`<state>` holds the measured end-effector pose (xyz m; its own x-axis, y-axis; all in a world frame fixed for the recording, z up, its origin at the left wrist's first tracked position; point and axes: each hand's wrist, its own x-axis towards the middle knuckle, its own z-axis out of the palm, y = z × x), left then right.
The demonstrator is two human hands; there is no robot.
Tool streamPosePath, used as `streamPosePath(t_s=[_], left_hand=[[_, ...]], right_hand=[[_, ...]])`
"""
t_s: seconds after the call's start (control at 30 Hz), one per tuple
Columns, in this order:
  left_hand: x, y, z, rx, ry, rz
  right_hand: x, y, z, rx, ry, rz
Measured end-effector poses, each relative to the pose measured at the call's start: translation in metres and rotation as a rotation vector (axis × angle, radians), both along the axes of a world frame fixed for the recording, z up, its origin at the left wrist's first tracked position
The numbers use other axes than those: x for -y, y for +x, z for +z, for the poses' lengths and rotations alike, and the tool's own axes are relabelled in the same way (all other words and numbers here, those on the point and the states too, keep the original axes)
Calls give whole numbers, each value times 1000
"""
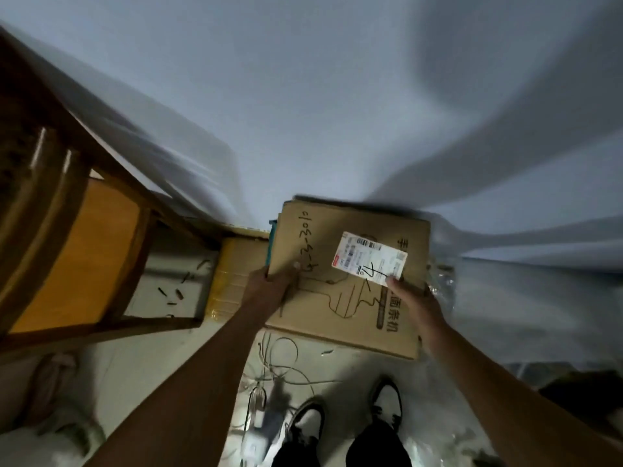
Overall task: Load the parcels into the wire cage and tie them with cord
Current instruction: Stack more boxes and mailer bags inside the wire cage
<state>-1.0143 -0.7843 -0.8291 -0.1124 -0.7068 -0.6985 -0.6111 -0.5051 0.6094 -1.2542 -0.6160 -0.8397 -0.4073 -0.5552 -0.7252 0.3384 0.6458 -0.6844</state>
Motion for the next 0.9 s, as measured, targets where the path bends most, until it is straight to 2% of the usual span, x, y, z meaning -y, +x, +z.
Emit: streamPosePath(t_s=[0.1,0.23,0.4,0.57,0.73,0.9], left_hand=[[-6,-4,2,27,29,118],[-18,-13,28,-6,93,162],[-16,-27,54,-72,81,64],[-36,-49,113,-143,56,-84],[-95,-96,176,-181,0,-273],[-215,-184,268,-268,81,-593]], right_hand=[[-6,0,-1,88,-18,-91],[-16,-7,22,131,-16,-111],[-37,-13,53,108,14,-197],[-77,-19,113,29,-6,-370],[-175,-23,187,3,-62,-578],[-336,-24,279,-88,-81,-899]])
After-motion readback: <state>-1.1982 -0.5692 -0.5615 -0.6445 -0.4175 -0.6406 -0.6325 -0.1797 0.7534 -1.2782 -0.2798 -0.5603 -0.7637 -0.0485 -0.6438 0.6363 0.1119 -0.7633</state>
